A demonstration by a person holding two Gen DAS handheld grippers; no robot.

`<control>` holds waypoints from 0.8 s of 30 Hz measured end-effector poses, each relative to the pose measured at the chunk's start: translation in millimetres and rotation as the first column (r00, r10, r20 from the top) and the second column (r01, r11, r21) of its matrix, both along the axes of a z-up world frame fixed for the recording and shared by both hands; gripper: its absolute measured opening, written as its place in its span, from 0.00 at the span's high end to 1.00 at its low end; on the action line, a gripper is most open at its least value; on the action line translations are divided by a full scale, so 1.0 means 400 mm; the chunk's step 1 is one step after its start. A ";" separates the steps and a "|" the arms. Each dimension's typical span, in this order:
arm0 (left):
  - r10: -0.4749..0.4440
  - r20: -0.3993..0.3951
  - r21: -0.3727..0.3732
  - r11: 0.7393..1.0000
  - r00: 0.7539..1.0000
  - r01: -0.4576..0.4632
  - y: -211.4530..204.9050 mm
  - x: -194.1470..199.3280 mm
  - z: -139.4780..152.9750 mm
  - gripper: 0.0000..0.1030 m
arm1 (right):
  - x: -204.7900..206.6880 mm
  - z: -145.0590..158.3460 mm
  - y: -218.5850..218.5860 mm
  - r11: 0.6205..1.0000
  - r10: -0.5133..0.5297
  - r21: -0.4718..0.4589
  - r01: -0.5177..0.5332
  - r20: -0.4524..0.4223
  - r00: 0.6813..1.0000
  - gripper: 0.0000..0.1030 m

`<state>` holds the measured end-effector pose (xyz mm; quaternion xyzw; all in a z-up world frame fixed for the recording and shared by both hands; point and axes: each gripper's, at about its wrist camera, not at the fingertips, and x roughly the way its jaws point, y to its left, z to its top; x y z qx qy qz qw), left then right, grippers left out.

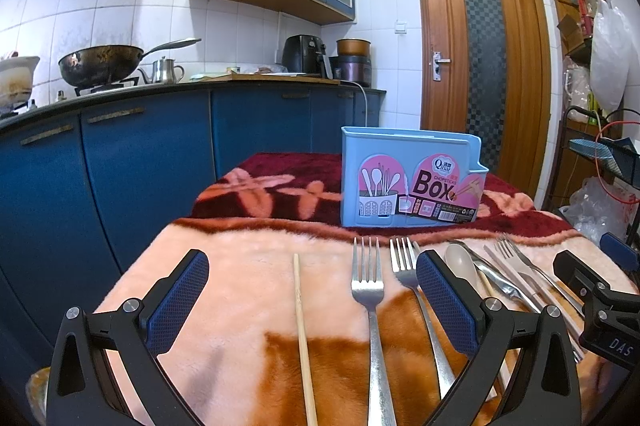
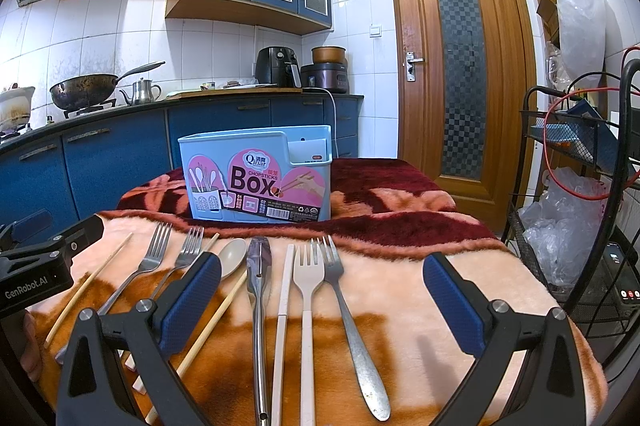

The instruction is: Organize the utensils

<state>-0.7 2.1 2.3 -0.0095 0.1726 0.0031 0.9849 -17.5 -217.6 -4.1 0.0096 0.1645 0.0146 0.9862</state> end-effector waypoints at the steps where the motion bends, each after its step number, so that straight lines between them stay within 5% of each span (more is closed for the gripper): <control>1: 0.000 0.000 0.000 1.000 1.000 0.000 0.001 0.001 0.000 0.00 | 0.000 0.000 0.000 1.000 0.000 0.000 0.000 0.000 1.000 0.00; 24: 0.000 0.004 0.003 1.000 1.000 0.000 -0.003 -0.005 -0.003 0.00 | 0.001 -0.001 0.000 1.000 0.000 -0.003 0.000 0.001 1.000 0.00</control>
